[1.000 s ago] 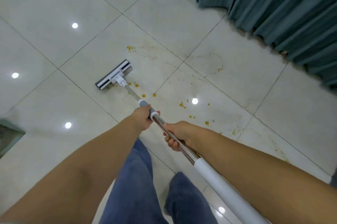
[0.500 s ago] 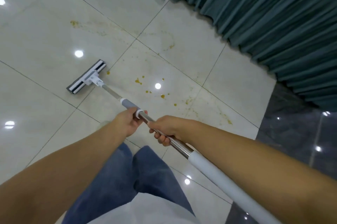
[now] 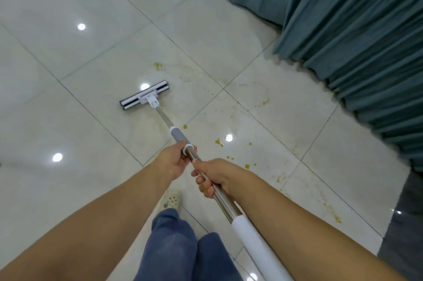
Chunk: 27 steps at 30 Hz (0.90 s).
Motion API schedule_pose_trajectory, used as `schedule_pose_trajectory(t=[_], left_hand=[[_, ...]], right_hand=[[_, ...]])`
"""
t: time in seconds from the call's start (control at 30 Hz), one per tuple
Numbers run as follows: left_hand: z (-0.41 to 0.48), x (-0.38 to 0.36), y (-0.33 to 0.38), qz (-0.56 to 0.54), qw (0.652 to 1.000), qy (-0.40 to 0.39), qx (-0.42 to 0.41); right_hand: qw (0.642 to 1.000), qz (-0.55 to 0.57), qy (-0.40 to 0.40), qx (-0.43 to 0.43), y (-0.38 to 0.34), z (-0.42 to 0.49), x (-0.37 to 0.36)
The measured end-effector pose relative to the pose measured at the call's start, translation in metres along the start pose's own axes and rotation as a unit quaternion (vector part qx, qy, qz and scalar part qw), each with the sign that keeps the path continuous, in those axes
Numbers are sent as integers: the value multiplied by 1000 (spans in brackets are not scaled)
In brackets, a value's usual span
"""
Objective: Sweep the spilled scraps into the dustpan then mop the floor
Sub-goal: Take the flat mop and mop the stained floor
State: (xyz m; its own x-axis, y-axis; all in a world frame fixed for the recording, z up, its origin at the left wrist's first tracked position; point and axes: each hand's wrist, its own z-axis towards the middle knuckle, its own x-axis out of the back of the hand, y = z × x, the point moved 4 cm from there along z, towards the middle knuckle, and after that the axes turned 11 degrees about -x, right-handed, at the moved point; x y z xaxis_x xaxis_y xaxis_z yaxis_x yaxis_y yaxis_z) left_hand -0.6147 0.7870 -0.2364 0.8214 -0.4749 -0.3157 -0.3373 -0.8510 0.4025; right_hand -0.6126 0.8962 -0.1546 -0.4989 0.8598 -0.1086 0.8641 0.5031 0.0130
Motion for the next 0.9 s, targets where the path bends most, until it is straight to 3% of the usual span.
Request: schedule_pose_trajectory(t=[0.23,0.47,0.6,0.9], left_hand=[[90,-16,120,-17,999,-2,-45],[175,-38,186,25,996,-20,-78],[187,-39,180,70,995,-19,-68],[138,-35,110,118,991,-24,-52]], right_hand=[[998,56,-21,31,-136,37,-54],[994,84,-52,49,-228,79,-71],[991,106,-69,43,-224,90,-62],[982,172,-67,48,-138,83,-31]])
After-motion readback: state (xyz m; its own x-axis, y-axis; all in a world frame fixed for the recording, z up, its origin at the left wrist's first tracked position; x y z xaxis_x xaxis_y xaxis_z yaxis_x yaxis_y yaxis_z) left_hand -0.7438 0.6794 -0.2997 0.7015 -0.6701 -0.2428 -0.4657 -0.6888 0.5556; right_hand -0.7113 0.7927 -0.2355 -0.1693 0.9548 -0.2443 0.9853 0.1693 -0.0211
